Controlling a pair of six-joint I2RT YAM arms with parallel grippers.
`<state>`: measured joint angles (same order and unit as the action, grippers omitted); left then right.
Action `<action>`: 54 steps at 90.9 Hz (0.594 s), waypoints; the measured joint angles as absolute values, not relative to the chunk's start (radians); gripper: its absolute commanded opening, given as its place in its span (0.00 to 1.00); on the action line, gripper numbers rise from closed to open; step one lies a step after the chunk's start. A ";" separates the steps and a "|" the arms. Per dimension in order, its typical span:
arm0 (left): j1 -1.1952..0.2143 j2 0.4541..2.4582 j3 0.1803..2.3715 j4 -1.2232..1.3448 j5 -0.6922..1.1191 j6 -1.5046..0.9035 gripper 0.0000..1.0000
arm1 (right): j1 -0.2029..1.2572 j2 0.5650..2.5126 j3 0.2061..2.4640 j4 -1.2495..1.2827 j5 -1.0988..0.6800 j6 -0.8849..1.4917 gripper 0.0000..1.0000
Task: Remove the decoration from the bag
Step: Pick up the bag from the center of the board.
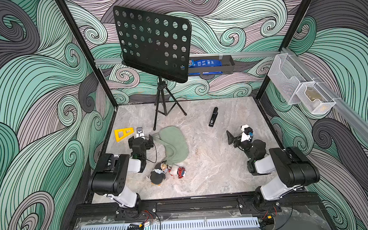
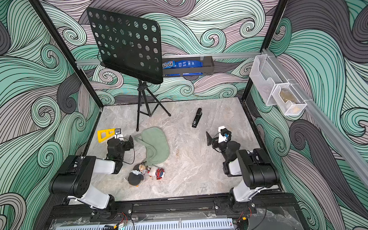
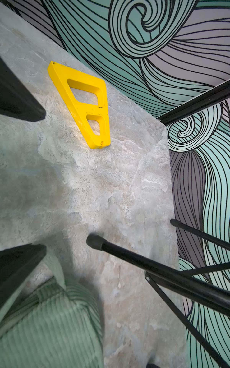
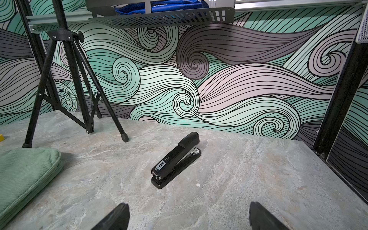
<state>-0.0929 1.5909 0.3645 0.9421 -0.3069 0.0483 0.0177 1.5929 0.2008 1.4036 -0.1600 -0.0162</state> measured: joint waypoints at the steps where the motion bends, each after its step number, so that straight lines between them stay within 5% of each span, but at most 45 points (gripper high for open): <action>1: -0.093 1.591 0.364 0.942 -0.307 0.048 0.99 | 0.018 1.593 0.201 1.404 -0.160 -0.016 0.99; 54: -0.076 1.591 0.364 0.941 -0.295 0.042 0.99 | 0.023 1.593 0.201 1.402 -0.142 -0.016 0.99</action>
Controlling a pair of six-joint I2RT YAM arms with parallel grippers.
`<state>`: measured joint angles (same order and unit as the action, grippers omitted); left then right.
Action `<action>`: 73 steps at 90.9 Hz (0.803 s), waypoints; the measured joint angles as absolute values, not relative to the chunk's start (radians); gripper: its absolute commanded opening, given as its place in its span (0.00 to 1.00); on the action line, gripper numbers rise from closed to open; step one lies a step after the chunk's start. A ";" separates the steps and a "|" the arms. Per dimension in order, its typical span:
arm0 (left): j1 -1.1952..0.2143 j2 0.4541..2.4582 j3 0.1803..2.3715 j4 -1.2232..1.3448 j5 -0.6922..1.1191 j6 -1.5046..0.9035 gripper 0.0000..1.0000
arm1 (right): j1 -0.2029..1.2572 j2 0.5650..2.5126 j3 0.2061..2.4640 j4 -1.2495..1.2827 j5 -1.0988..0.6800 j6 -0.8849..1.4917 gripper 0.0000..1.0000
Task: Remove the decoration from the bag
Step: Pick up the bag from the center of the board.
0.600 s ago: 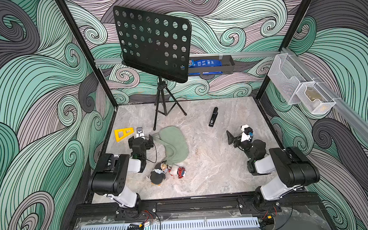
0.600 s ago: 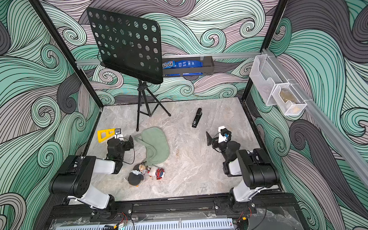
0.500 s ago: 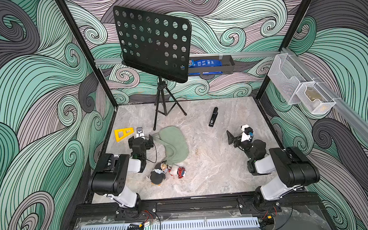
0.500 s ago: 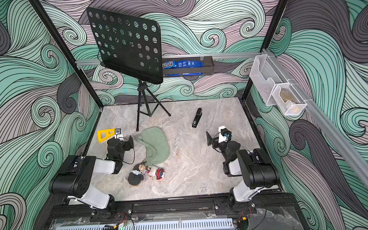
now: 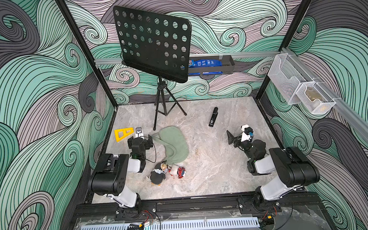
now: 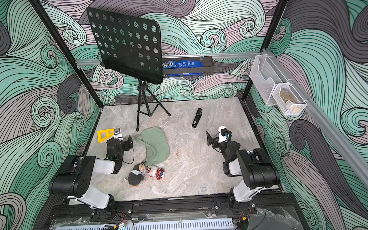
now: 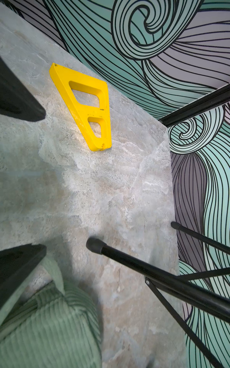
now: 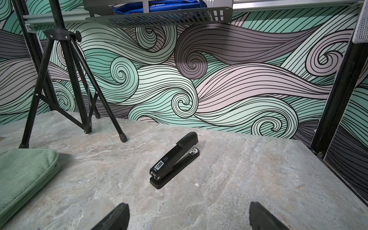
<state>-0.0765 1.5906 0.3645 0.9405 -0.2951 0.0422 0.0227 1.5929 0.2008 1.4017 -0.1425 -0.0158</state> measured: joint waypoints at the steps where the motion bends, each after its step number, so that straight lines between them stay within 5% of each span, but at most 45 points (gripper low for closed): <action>1: -0.075 1.591 0.364 0.941 -0.295 0.042 0.99 | 0.023 1.592 0.201 1.401 -0.141 -0.016 0.99; 17: -0.076 1.448 0.345 0.864 -0.285 0.041 0.99 | 0.024 1.461 0.247 1.224 -0.113 -0.014 0.99; 35: -0.109 1.057 0.491 0.411 -0.350 -0.172 0.99 | 0.004 1.228 0.427 0.892 -0.082 0.217 0.99; 53: -0.135 0.919 0.685 -0.049 -0.323 -0.437 0.99 | -0.030 1.203 0.659 0.544 -0.315 0.459 0.92; 73: -0.329 0.906 0.691 -0.386 -0.241 -0.558 0.99 | 0.382 1.246 0.733 0.324 -0.308 0.516 0.83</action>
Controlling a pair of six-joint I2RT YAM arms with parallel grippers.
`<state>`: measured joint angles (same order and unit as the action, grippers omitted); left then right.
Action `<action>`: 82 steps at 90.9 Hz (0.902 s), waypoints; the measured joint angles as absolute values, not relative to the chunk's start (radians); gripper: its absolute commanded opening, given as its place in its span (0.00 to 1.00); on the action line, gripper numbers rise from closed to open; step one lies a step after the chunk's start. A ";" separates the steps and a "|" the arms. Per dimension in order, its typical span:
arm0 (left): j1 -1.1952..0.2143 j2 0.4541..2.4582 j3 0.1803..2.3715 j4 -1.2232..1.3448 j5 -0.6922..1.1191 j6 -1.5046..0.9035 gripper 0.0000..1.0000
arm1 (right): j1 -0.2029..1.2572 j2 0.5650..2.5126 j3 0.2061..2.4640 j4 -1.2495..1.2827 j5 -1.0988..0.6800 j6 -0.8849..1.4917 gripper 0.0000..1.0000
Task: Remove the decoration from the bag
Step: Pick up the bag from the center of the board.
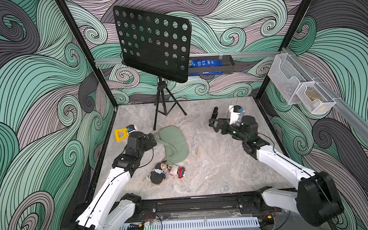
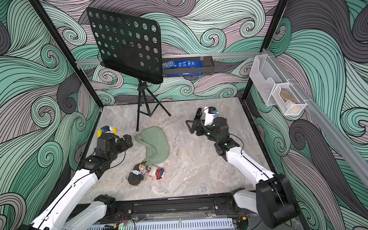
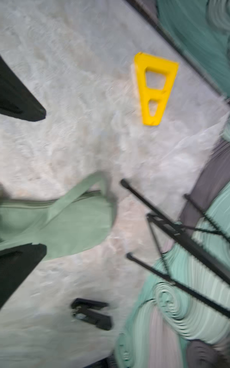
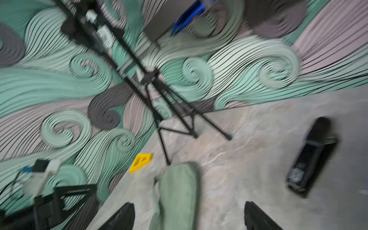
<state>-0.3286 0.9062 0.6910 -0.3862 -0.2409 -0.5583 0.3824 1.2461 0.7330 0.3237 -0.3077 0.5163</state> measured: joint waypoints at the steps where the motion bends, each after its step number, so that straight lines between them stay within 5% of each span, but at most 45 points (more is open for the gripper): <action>1: -0.345 0.905 0.691 -0.399 -0.243 -0.562 0.99 | 0.405 1.252 0.737 0.317 -0.302 0.521 0.82; 12: -0.477 0.846 0.691 -0.521 -0.238 -0.595 0.99 | 0.587 1.351 0.789 0.294 -0.265 0.549 0.79; 37: -0.487 0.604 0.676 -0.648 -0.359 -0.585 0.99 | 0.864 1.649 1.042 0.180 -0.106 0.565 0.75; 72: -0.487 0.541 0.665 -0.699 -0.371 -0.583 0.99 | 0.988 1.872 1.201 -0.001 0.117 0.571 0.72; 82: -0.487 0.541 0.665 -0.699 -0.358 -0.578 0.99 | 0.989 1.912 1.232 -0.046 0.158 0.582 0.64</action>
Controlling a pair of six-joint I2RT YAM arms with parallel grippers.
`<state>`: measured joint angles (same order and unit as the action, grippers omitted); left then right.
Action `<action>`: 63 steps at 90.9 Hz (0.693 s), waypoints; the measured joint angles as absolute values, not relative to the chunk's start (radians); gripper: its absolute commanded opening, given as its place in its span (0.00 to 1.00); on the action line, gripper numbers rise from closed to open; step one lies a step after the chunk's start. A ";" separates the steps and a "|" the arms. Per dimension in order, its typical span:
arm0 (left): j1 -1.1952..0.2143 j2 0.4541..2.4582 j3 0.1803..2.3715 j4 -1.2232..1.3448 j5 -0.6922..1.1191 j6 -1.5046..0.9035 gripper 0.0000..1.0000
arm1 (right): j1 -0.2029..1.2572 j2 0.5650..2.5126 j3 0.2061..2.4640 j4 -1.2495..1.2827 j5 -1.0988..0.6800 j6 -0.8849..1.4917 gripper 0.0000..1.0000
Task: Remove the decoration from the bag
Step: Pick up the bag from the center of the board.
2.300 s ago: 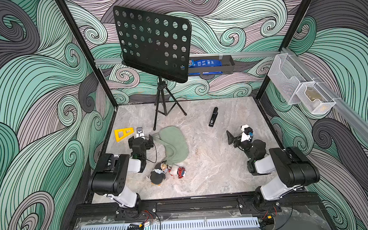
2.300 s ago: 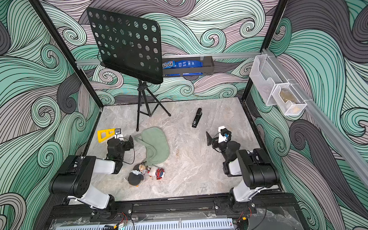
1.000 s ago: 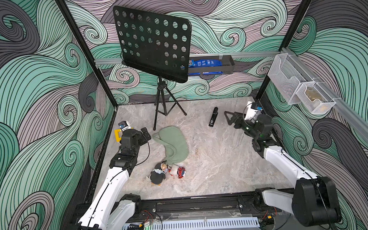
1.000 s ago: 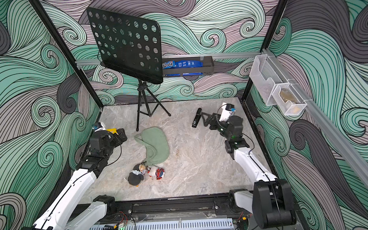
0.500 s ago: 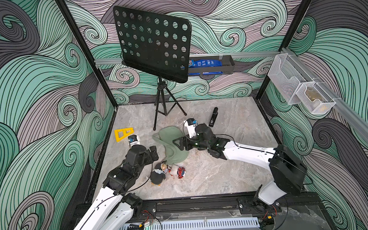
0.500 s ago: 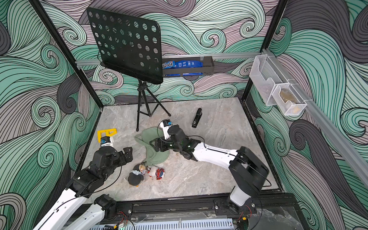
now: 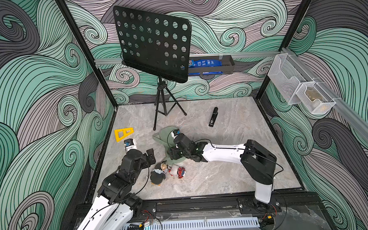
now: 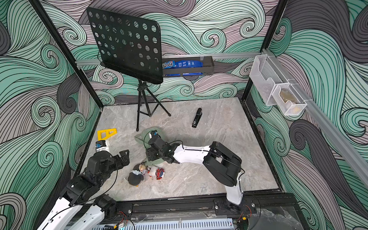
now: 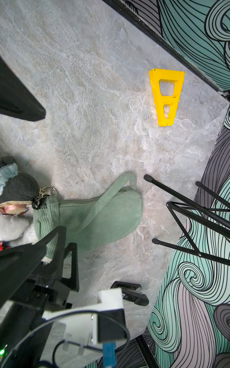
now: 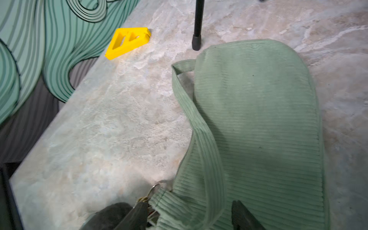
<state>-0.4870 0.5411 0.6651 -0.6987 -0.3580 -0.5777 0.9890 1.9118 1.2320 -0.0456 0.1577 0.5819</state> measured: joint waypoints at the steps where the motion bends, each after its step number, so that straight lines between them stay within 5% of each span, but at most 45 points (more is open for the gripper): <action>1: -0.487 0.541 0.665 -0.698 -0.357 -0.577 0.99 | 0.989 1.916 1.235 -0.049 0.162 0.588 0.63; 14: -0.487 0.542 0.666 -0.696 -0.324 -0.570 0.99 | 0.989 1.950 1.254 -0.070 0.183 0.601 0.47; 33: -0.487 0.550 0.704 -0.696 -0.216 -0.564 0.99 | 0.989 1.977 1.280 -0.101 0.179 0.596 0.02; 63: -0.487 0.490 0.766 -0.593 0.080 -0.504 0.99 | 1.000 1.735 1.250 -0.139 0.195 0.599 0.00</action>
